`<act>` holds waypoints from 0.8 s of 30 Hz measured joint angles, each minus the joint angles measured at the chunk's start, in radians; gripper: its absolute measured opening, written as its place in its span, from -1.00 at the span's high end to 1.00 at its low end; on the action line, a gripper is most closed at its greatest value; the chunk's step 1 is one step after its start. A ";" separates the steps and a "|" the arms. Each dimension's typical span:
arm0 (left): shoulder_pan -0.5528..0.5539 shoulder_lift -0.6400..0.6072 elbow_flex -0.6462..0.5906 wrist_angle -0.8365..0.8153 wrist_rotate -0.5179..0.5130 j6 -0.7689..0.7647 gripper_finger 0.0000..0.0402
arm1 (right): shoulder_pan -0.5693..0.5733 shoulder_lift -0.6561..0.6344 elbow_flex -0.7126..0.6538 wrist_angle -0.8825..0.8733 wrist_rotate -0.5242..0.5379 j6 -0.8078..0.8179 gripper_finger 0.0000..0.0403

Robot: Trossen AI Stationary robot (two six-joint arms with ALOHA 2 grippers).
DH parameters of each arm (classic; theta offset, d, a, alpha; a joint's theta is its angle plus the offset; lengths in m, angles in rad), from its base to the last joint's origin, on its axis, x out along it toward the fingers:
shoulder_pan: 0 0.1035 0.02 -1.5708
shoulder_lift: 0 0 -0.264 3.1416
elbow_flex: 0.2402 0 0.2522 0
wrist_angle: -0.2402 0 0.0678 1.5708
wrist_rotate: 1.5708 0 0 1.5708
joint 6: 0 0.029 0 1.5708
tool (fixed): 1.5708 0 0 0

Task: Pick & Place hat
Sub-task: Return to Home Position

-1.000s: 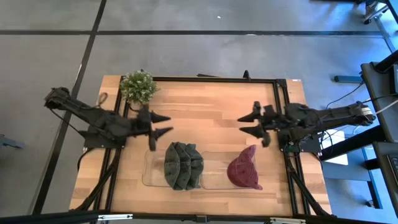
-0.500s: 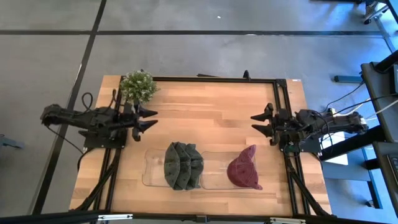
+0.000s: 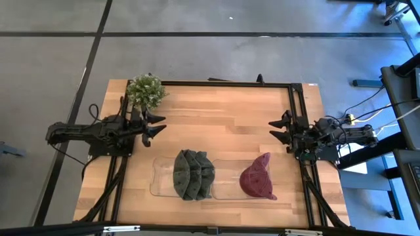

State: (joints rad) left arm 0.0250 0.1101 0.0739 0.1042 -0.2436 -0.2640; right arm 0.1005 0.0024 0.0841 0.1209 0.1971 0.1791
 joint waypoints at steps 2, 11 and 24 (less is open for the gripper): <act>0.000 -0.022 -0.024 0.003 -0.010 -0.009 0.03 | 0.000 -0.001 0.000 -0.022 0.019 -0.001 0.04; 0.000 -0.093 -0.066 -0.007 -0.023 -0.005 0.02 | 0.000 -0.001 -0.015 -0.039 0.040 0.007 0.04; 0.000 -0.091 -0.066 -0.051 -0.022 -0.003 0.02 | 0.000 0.001 -0.077 0.048 0.067 -0.077 0.04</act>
State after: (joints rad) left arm 0.0246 0.0195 0.0082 0.0532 -0.2658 -0.2667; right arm 0.1009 0.0029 0.0067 0.1690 0.2642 0.1017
